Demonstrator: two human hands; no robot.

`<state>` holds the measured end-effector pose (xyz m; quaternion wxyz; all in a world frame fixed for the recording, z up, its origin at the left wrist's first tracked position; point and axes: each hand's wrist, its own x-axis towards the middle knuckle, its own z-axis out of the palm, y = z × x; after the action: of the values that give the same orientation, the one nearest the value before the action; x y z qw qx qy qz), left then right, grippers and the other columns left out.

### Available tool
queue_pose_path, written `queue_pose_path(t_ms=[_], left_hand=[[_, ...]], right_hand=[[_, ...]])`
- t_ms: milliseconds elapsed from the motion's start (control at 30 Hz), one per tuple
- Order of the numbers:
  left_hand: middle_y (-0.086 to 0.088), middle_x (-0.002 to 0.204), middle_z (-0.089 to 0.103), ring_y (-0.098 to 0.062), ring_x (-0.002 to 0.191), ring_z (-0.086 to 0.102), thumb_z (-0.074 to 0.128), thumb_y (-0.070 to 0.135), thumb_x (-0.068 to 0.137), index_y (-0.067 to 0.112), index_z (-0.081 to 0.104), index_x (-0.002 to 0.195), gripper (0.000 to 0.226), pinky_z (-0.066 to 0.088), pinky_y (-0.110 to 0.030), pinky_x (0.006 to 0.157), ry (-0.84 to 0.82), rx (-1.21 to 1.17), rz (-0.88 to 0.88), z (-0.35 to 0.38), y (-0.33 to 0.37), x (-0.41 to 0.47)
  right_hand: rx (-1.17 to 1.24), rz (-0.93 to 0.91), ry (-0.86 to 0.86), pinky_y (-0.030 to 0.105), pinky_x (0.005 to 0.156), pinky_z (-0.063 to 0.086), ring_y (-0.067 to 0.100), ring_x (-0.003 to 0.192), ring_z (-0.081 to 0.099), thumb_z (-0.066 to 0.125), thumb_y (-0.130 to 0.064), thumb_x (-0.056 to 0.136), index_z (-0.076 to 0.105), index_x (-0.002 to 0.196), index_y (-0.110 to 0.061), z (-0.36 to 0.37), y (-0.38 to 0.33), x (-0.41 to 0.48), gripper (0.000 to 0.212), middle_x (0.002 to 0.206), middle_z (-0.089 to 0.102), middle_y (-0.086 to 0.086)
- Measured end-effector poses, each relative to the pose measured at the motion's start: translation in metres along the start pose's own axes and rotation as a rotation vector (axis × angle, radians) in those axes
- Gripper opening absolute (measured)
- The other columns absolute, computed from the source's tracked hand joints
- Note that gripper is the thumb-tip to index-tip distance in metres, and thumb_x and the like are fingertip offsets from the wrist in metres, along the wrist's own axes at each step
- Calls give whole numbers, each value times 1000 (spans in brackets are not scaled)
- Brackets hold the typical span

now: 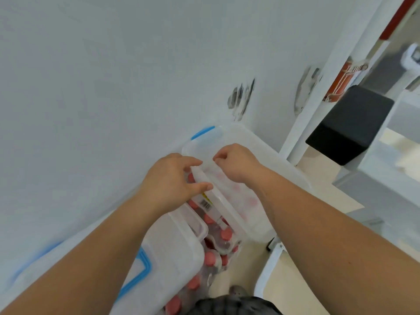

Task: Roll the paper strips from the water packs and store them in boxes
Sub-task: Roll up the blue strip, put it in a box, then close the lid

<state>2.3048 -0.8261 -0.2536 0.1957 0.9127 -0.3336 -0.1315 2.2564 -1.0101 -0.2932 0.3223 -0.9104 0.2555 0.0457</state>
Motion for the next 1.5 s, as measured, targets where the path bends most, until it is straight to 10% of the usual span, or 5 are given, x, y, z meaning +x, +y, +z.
queue_pose_path(t_ms=[367,733,1033,1300,1500], left_hand=[[6,105,64,-14,93,59,63,48,90,32,67,118,33,47,-30,84,159,20,-90,-36,-58,-76],[2,160,24,-25,145,24,63,89,49,43,26,151,118,26,-47,115,-117,265,-279,-24,-106,-158],[1,161,22,-26,147,21,67,87,48,44,19,152,122,24,-48,117,-81,237,-237,-30,-104,-160],[4,161,26,-24,145,27,53,89,61,38,29,150,105,28,-46,119,192,165,-144,-60,-76,-155],[-5,160,28,-30,145,28,50,80,71,29,29,152,98,29,-46,118,301,15,-75,-52,-47,-119]], right_hand=[[-52,-315,123,29,82,50,16,92,66,66,-42,90,73,105,-23,23,-85,-110,25,98,74,-5],[-270,-106,-5,34,85,50,28,105,65,70,-55,84,66,118,-14,78,-83,-119,54,115,70,7],[-155,-66,-40,34,83,46,28,101,62,54,-35,101,65,119,-12,77,-86,-112,31,114,65,6],[-135,-82,280,32,68,35,24,82,52,54,-33,98,56,84,-16,3,-76,-122,23,89,56,4],[82,176,451,45,82,54,25,86,61,57,-31,99,70,103,-12,-45,-14,-135,23,90,66,2]])
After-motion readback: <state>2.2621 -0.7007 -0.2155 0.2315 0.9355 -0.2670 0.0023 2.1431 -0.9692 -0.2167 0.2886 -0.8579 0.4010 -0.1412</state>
